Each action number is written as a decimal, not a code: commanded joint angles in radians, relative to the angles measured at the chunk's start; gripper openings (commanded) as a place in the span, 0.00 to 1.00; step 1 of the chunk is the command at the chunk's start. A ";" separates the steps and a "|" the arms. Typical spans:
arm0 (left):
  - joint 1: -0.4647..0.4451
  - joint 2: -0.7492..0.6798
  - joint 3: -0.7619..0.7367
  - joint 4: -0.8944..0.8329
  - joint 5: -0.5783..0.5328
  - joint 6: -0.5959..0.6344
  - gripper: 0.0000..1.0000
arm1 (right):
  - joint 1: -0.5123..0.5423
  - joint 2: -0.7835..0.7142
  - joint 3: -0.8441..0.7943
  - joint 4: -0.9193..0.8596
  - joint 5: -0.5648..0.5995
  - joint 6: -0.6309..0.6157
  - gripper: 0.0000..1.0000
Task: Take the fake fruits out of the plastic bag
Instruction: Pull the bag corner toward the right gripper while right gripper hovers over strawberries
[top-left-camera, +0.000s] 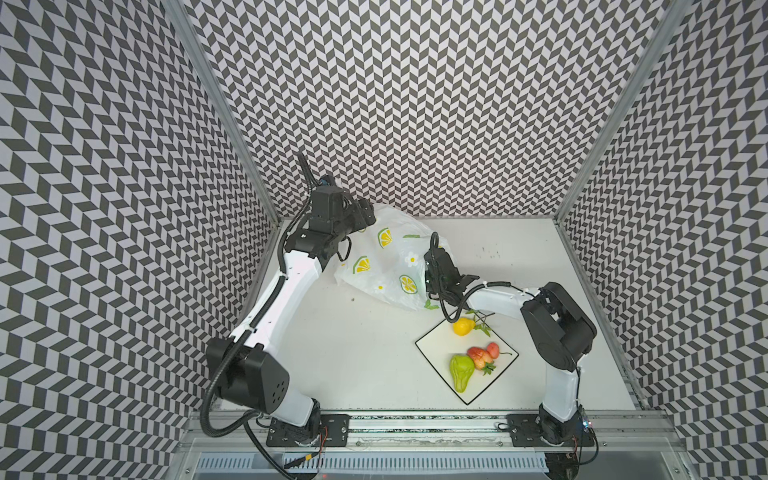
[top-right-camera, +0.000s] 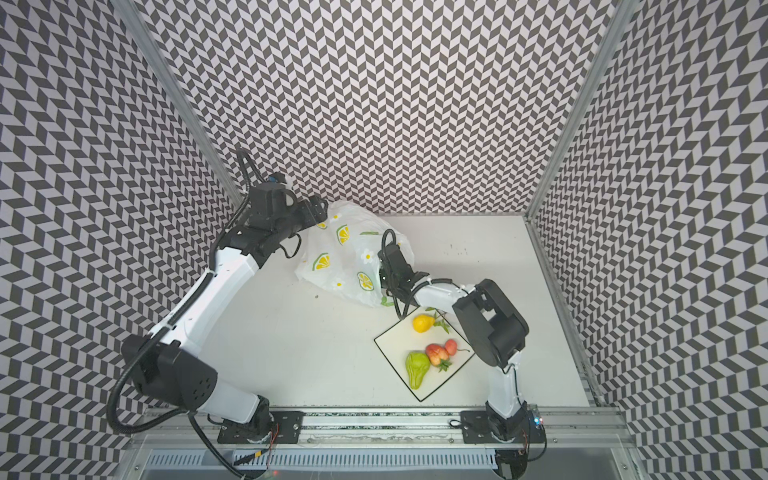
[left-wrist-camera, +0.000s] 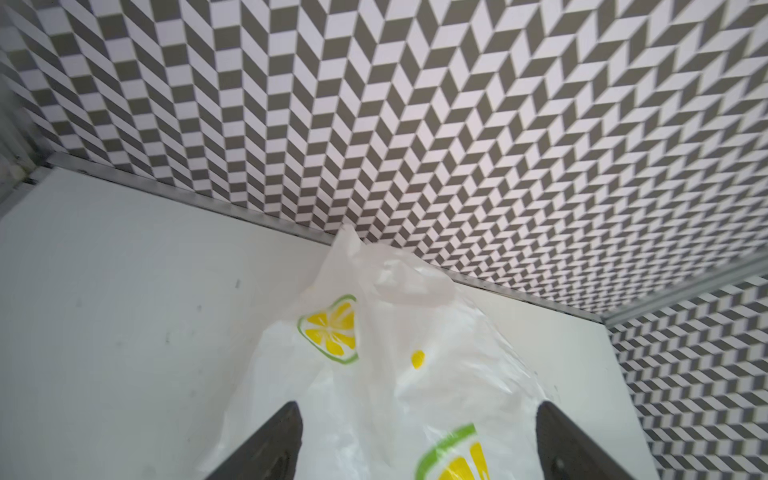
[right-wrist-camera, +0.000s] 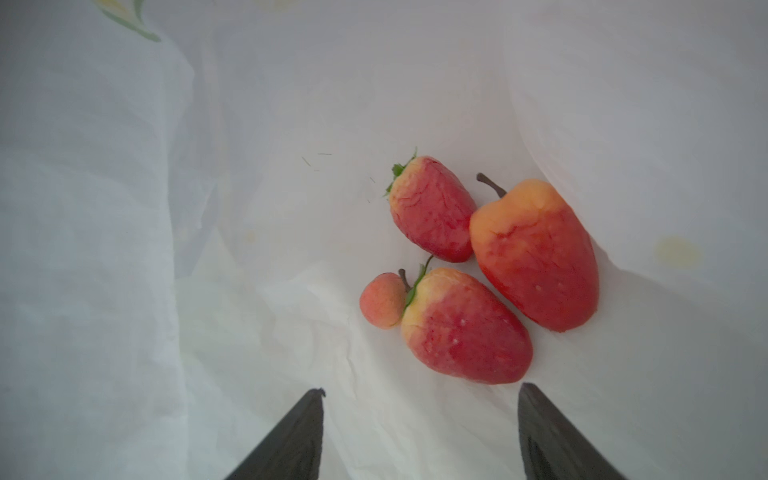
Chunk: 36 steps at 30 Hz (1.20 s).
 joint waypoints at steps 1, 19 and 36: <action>-0.085 -0.070 -0.069 -0.131 -0.047 -0.037 0.83 | 0.002 -0.043 0.002 -0.049 -0.113 -0.084 0.65; -0.386 -0.314 -0.344 -0.146 0.008 -0.071 0.88 | 0.098 0.070 0.136 0.014 -0.252 0.142 0.52; -0.408 -0.261 -0.433 -0.152 -0.066 -0.095 0.63 | 0.108 0.116 0.188 0.026 -0.269 0.226 0.51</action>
